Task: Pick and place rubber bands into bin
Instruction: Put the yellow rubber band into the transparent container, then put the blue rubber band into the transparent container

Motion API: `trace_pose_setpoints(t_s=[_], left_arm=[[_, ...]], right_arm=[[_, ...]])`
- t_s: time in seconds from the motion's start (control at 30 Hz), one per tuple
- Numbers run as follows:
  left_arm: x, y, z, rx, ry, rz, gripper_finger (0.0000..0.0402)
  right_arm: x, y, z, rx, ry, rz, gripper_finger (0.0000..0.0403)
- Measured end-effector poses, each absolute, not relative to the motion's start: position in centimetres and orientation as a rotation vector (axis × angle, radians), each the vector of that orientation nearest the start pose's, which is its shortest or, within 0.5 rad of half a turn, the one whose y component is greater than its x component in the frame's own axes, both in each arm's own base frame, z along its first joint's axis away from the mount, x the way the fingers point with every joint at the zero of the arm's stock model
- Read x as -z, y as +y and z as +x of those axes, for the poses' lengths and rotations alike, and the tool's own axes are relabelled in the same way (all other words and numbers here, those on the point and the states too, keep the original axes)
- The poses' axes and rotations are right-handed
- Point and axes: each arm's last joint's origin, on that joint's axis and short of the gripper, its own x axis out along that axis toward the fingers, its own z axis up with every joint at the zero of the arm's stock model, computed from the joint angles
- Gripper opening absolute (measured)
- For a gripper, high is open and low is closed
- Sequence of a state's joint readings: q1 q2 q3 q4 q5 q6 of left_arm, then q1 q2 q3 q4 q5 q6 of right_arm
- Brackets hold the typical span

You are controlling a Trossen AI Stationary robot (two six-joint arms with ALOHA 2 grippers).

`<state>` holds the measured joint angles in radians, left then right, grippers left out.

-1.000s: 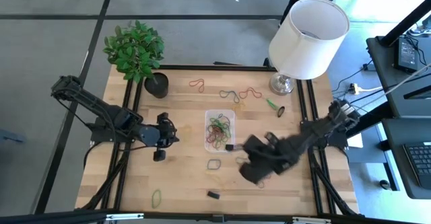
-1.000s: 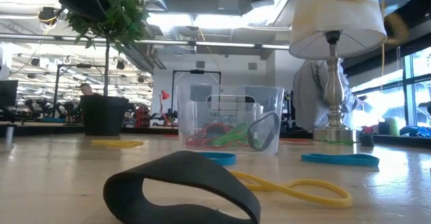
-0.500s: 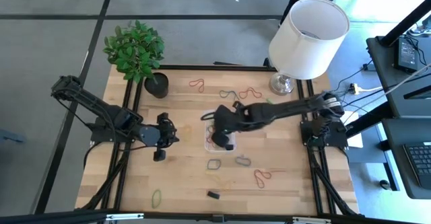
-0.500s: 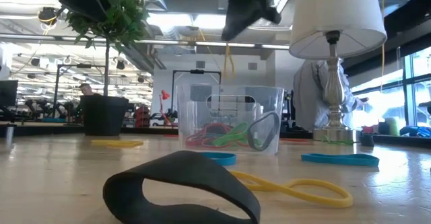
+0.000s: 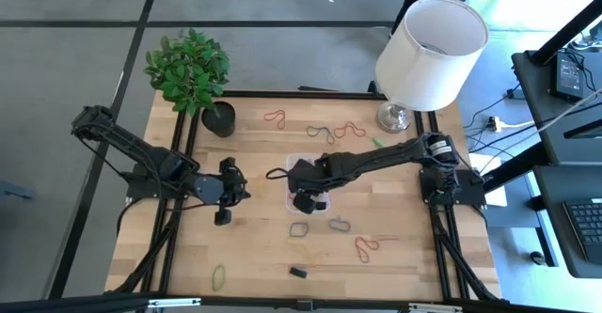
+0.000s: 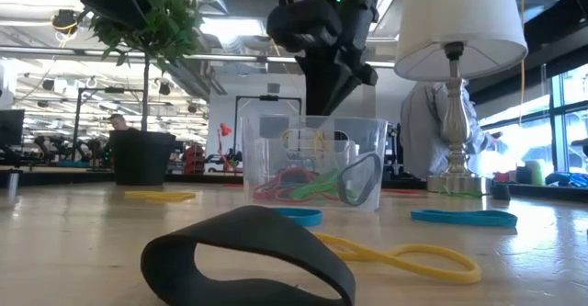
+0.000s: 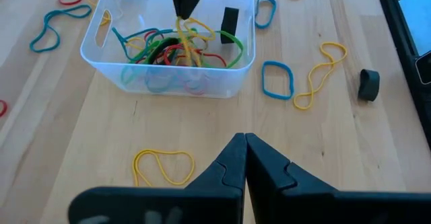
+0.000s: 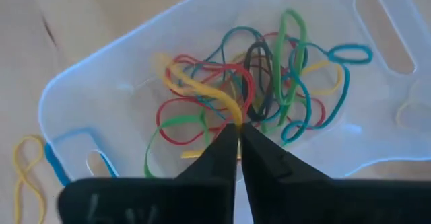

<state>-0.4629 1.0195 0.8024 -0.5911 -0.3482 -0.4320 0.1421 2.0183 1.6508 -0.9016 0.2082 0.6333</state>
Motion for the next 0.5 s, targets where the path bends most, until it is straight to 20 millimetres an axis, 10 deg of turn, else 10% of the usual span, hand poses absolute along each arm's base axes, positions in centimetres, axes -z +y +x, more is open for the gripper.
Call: trace_pose_setpoints(t_s=[0.5], left_arm=[[-26.55,-8.02,18.29,-0.053,0.746,-0.092,0.0003]], right_arm=[[-21.82,5.27,40.84,0.471,1.175,0.368,0.0086]])
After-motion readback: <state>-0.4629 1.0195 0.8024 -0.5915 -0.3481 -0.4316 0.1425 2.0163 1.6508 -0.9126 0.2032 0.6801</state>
